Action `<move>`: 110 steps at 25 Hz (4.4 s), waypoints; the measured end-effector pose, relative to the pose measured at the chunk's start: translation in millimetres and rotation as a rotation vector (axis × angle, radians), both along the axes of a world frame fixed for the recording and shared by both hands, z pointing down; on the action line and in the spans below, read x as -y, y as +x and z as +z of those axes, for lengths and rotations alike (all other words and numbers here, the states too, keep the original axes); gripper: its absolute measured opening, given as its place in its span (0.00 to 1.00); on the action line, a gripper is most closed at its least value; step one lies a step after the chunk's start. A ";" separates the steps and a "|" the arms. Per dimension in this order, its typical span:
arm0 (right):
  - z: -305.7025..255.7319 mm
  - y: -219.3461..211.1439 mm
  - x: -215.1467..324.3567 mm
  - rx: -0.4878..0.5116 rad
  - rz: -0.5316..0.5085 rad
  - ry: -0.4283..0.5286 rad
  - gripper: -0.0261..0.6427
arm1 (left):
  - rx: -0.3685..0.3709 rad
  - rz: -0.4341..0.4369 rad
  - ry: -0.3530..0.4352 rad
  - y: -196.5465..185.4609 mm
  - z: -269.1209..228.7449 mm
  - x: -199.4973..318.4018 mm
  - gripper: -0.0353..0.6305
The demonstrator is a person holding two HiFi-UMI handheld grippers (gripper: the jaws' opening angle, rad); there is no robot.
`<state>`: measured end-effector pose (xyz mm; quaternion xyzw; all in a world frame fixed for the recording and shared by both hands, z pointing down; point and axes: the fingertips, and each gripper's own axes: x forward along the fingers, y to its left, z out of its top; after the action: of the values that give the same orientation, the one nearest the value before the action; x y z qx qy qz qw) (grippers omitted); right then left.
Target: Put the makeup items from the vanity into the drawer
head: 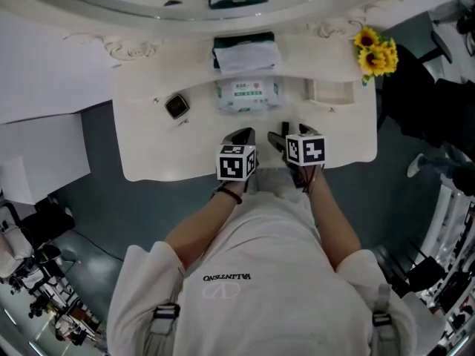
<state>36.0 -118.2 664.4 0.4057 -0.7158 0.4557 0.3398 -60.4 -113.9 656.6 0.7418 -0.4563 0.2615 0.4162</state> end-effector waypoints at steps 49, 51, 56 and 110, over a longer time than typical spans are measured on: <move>33.8 16.1 -4.1 -0.333 0.076 -0.086 0.35 | 0.003 0.005 -0.001 -8.6 1.2 13.2 0.05; 35.0 11.9 -0.8 -0.332 0.064 -0.057 0.23 | 0.004 0.002 0.000 -9.2 1.1 11.7 0.05; 34.7 8.6 2.0 -0.341 0.038 -0.016 0.19 | 0.002 -0.005 0.004 -12.4 -0.3 8.2 0.05; -134.6 32.6 42.8 -0.107 0.171 0.498 0.19 | -0.021 0.082 0.380 24.1 -130.9 30.9 0.05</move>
<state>68.5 -161.0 529.8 0.5595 -0.7499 0.2704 0.2271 -36.3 -144.9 525.7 0.8276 -0.4626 0.1795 0.2626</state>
